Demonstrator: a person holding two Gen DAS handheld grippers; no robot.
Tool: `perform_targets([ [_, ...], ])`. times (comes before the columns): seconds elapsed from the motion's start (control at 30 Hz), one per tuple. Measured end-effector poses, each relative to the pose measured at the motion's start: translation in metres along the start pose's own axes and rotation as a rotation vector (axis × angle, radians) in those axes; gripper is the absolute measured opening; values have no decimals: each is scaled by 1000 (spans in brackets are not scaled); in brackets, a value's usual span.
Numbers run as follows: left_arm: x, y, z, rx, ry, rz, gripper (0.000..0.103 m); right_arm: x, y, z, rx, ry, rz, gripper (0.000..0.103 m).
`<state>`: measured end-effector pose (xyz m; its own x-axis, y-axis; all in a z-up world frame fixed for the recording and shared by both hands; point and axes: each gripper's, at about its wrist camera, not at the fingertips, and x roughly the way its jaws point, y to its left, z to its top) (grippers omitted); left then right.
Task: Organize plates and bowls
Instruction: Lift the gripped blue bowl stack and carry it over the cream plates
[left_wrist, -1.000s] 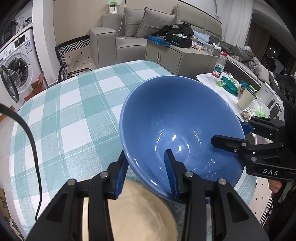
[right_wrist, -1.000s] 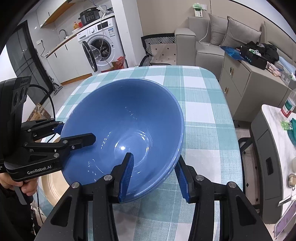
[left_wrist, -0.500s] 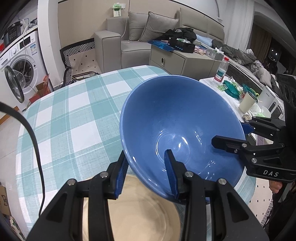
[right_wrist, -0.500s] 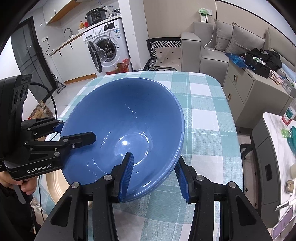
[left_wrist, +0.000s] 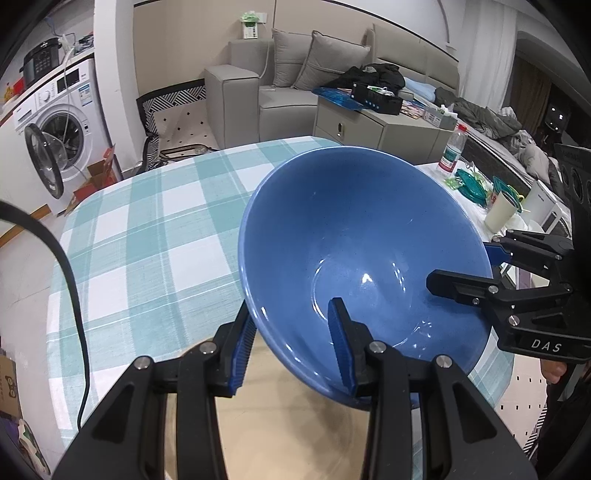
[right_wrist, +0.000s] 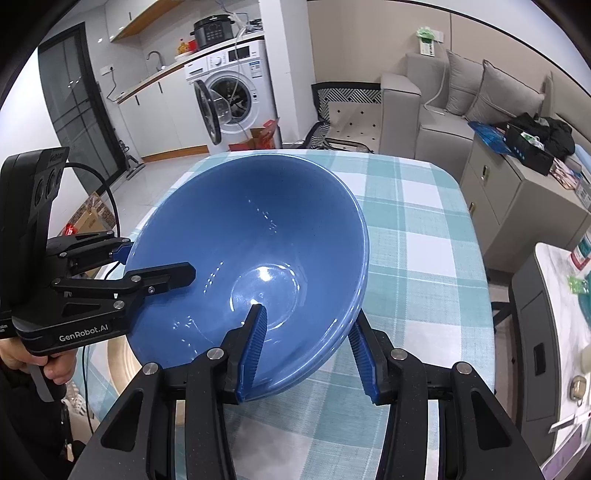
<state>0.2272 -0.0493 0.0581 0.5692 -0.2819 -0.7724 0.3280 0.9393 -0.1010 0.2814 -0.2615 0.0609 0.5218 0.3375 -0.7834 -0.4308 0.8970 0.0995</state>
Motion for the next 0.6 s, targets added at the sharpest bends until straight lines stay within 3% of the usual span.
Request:
perform_targets([
  [0.6,-39,25,-35,-70,-31,63,38,-5,51,0,-86,-12,59,46],
])
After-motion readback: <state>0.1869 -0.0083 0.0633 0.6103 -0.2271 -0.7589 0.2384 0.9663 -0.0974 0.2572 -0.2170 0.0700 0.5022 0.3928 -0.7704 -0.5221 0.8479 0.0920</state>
